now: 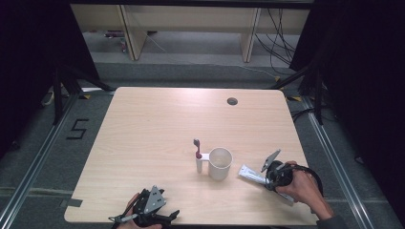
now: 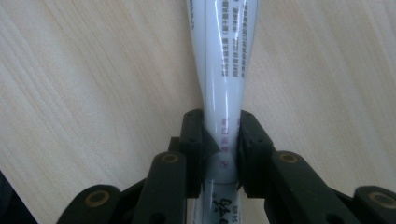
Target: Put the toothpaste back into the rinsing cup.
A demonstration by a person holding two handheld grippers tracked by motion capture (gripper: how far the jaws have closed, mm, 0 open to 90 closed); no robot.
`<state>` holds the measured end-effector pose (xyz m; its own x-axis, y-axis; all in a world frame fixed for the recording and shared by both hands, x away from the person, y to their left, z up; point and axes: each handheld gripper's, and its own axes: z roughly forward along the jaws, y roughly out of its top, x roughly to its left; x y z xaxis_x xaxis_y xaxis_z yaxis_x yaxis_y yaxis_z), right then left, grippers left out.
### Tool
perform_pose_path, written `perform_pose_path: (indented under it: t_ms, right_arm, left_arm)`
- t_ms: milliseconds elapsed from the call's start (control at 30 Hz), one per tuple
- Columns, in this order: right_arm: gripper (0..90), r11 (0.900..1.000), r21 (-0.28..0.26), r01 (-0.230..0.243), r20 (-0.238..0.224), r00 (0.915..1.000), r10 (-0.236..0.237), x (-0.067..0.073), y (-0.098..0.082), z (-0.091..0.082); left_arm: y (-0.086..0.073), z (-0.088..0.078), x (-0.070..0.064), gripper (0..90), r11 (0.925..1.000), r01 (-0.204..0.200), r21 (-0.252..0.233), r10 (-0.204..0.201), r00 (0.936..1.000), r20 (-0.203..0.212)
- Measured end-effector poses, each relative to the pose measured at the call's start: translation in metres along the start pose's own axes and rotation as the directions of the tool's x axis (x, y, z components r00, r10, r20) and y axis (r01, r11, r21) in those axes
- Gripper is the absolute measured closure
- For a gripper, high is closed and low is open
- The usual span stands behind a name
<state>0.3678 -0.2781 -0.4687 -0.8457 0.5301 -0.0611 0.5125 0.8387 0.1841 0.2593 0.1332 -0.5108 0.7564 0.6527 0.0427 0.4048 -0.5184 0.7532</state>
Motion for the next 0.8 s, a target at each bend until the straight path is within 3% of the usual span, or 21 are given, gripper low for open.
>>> perform_pose_path:
  t_ms: [167,300,367,400,433,800]
  right_arm:
    - [75.2,1.000,0.027,0.004,-0.035,0.9994,-0.003,-0.002,0.005,0.003]
    - [75.3,0.998,0.067,-0.006,-0.041,0.9991,0.009,-0.001,0.009,0.003]
    - [75.3,0.997,0.074,0.014,-0.039,0.9992,-0.011,-0.002,0.010,0.004]
    - [75.3,0.997,0.082,-0.008,-0.037,0.9993,0.011,0.000,0.011,0.004]
    - [75.3,0.997,0.080,0.023,-0.041,0.9989,-0.020,-0.003,0.011,0.004]
    - [75.7,0.995,0.092,0.040,-0.044,0.9983,-0.036,-0.003,0.013,0.006]
  left_arm:
    - [0.000,0.000,0.000,16.1,1.0000,-0.001,0.005,0.001,1.0000,0.000]
    - [0.000,0.000,0.000,16.1,1.0000,0.000,-0.001,0.000,1.0000,-0.001]
    - [0.000,0.000,-0.001,16.1,1.0000,0.004,-0.002,-0.004,1.0000,0.000]
    - [0.000,0.000,0.000,16.1,1.0000,0.000,0.000,0.000,1.0000,-0.001]
    - [0.000,0.000,0.000,16.1,1.0000,-0.001,0.001,0.001,1.0000,-0.001]
    - [0.000,0.000,0.000,16.1,1.0000,-0.005,0.008,0.005,1.0000,-0.004]
